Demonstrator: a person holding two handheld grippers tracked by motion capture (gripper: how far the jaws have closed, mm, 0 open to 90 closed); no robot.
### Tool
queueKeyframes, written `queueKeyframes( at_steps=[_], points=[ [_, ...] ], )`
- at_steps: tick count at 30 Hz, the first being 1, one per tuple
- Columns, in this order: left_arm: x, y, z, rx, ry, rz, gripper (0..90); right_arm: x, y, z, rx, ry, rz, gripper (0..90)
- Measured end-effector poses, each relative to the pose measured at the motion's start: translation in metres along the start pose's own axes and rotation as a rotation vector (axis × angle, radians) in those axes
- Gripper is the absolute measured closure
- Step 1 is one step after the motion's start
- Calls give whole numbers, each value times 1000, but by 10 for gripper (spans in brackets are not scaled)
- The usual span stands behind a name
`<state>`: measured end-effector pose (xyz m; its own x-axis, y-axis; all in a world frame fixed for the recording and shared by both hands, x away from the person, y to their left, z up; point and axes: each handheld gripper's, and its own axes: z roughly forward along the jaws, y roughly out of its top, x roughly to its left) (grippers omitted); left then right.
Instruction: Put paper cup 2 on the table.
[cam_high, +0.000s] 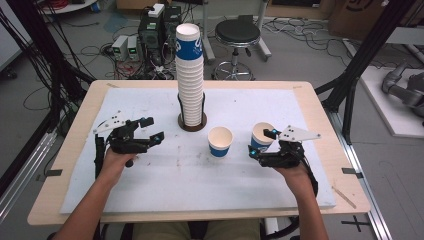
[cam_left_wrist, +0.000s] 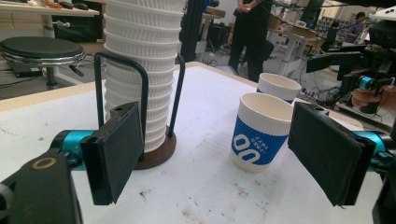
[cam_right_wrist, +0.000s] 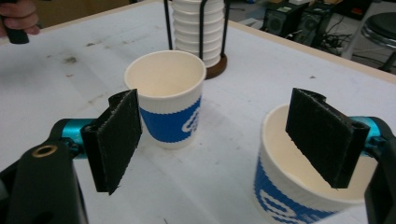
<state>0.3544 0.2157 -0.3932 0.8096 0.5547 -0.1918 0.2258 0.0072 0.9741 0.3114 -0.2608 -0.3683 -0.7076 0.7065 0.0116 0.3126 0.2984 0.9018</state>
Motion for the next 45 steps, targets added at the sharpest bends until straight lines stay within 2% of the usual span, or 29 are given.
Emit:
queueKeyframes(
  at_steps=[8, 14, 19, 26, 35, 45],
  points=[
    [-2, 3, -2, -9, 13, 16, 180, -10, -3, -10, -17, -29, 26, 188],
    [-5, 6, -8, -25, 18, 22, 179, -9, 2, -14, -33, -45, 26, 188],
    [-10, 8, -14, -40, 19, 29, 180, -6, 3, -13, -35, -45, 25, 188],
    [-10, 7, -20, -46, 27, 27, 179, -4, 7, -11, -37, -45, 22, 188],
    [-8, 6, -24, -44, 41, 24, 179, -8, 6, -7, -37, -42, 26, 188],
    [-8, 8, -26, -46, 51, 31, 180, -12, 8, -15, -59, -60, 35, 188]
  ],
)
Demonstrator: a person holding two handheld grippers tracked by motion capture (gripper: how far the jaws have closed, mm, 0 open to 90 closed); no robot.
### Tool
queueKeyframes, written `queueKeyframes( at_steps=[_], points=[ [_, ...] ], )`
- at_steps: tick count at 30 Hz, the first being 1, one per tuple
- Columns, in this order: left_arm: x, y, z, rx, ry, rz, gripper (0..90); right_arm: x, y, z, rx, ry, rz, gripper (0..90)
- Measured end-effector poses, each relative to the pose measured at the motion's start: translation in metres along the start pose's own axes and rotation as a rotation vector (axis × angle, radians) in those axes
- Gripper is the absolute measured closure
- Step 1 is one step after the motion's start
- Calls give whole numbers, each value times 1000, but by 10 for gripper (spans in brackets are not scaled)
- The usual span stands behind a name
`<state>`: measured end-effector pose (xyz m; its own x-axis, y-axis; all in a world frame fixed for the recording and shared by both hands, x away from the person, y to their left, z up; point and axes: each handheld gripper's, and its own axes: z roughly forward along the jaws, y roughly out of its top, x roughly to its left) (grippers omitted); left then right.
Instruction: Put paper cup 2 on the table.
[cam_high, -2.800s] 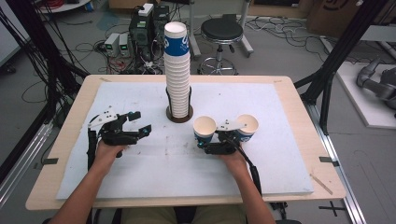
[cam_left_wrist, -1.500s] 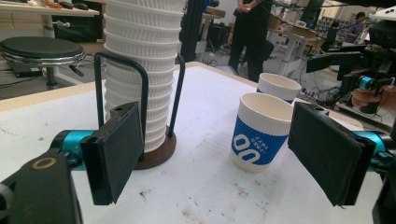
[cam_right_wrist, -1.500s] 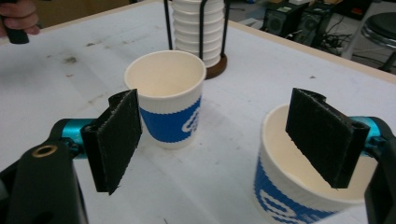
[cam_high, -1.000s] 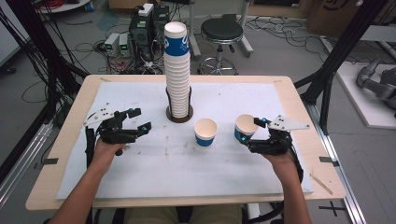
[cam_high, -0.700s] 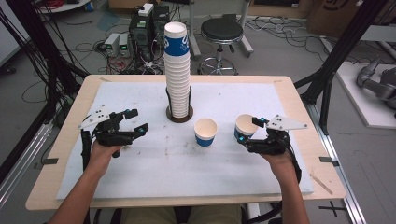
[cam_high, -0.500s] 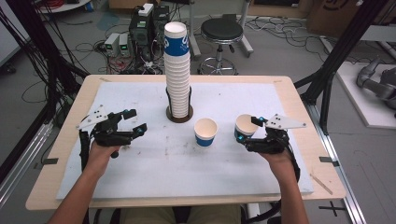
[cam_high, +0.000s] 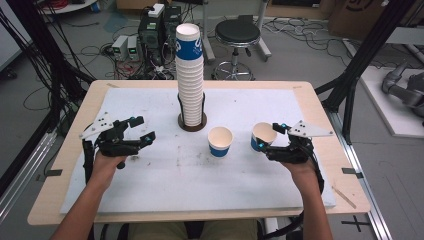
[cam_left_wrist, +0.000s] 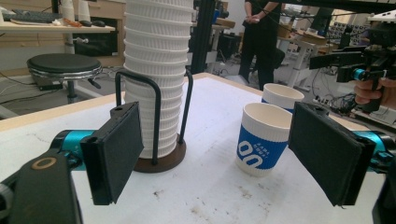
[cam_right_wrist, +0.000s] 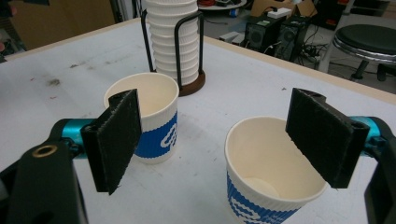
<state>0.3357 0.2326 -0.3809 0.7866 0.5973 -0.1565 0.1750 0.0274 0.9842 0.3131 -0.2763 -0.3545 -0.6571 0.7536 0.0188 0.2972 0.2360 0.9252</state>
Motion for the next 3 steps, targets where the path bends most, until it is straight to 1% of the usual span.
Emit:
queueKeyframes(
  at_steps=[3],
  points=[
    [1, -1, 1, 5, 5, -2, 179, -2, 1, -1, -5, 0, 0, 188]
  ],
)
